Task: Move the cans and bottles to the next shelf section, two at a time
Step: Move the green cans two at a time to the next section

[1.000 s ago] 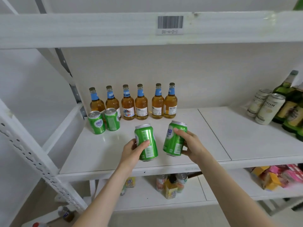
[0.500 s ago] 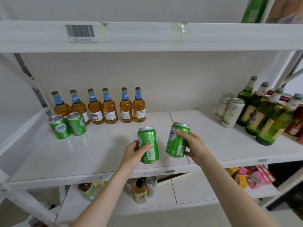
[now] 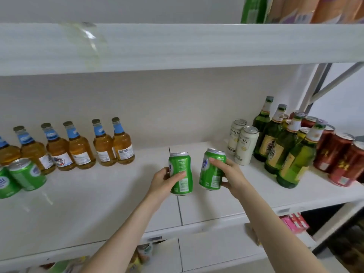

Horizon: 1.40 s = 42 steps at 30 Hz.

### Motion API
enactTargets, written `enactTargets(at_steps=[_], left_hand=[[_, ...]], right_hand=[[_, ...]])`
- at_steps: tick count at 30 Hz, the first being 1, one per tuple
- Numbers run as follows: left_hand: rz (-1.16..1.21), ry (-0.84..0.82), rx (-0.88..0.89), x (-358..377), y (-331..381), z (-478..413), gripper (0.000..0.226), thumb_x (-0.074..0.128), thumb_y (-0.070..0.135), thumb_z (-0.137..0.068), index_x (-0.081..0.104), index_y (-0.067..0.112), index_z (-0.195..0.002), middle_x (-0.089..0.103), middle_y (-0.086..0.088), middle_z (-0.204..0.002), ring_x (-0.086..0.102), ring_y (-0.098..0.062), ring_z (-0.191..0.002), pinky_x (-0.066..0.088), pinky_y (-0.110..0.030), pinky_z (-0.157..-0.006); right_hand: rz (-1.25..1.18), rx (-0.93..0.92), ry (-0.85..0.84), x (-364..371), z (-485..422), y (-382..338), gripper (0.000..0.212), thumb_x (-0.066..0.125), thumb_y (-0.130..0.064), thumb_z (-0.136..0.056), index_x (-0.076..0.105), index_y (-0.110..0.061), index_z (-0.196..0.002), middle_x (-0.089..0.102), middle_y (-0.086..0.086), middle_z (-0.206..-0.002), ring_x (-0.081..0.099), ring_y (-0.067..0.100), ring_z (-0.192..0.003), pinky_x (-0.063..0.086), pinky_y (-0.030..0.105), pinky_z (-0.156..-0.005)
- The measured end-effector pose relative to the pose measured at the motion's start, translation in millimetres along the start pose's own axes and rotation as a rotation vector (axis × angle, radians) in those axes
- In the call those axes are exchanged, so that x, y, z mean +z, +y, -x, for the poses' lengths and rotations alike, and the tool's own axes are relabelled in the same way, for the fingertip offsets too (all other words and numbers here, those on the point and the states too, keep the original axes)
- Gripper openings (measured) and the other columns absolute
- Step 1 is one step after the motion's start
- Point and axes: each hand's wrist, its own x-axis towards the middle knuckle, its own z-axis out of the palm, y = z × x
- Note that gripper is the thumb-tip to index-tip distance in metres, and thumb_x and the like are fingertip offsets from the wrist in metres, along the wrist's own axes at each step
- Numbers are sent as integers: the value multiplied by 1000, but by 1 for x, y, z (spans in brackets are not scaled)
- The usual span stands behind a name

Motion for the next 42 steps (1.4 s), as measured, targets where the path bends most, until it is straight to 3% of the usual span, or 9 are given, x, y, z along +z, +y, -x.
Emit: enactTargets(at_steps=[5,14,19,23,27,29,32,42], left_hand=[[-5,55,2,60,-3,-19,25,77,21,-82,69,16,-105,76,-4,-100,73,-17,-92,58,-32,-80],[13,171,11,135,-13,-45,31,81,18,-79,69,11,-106,76,-5,-100,73,-18,-94,56,-25,-76],[-1,212,11,131,-21,-71,32,83,18,-76,69,14,-104,76,-4,-100,72,-21,-96,57,-36,-85],[-1,229,15,123,-24,-93,33,83,15,-75,68,13,-104,77,-4,-100,73,-21,-95,58,-35,-84],[-5,212,28,118,-27,-114,31,83,13,-75,68,13,-102,77,-4,-98,73,-19,-94,57,-29,-78],[-11,204,35,117,-27,-123,31,83,11,-75,67,13,-102,76,-4,-99,73,-17,-93,56,-24,-73],[-13,198,34,115,-31,-137,34,83,10,-74,66,13,-104,76,-5,-101,72,-18,-95,56,-28,-74],[19,189,50,109,-48,-155,44,85,10,-71,65,12,-110,75,-5,-104,71,-18,-98,55,-24,-75]], right_hand=[[30,-2,-37,-53,-28,-13,42,80,-28,-79,66,-17,-117,71,7,-116,66,25,-108,54,42,-85],[43,-10,-155,-113,-69,-22,26,76,-17,-84,64,-21,-107,71,2,-106,68,15,-92,51,30,-69],[43,-17,-168,-109,-108,-11,45,82,-20,-79,63,-12,-120,71,7,-115,69,22,-103,56,38,-84],[14,-30,-148,-98,-137,-4,41,83,-17,-78,62,-17,-113,70,6,-113,67,21,-104,53,41,-95],[1,-80,-128,-89,-164,1,40,84,-15,-76,63,-22,-110,71,3,-112,67,18,-103,53,35,-92],[12,-114,-120,-85,-173,2,41,84,-13,-76,64,-20,-111,72,0,-108,68,14,-99,52,28,-84],[35,-153,-114,-79,-185,5,36,85,-13,-75,65,-21,-104,72,-5,-98,67,8,-90,49,20,-74],[69,-204,-108,-72,-223,19,51,87,-16,-72,61,-17,-117,72,1,-109,68,16,-102,50,26,-85]])
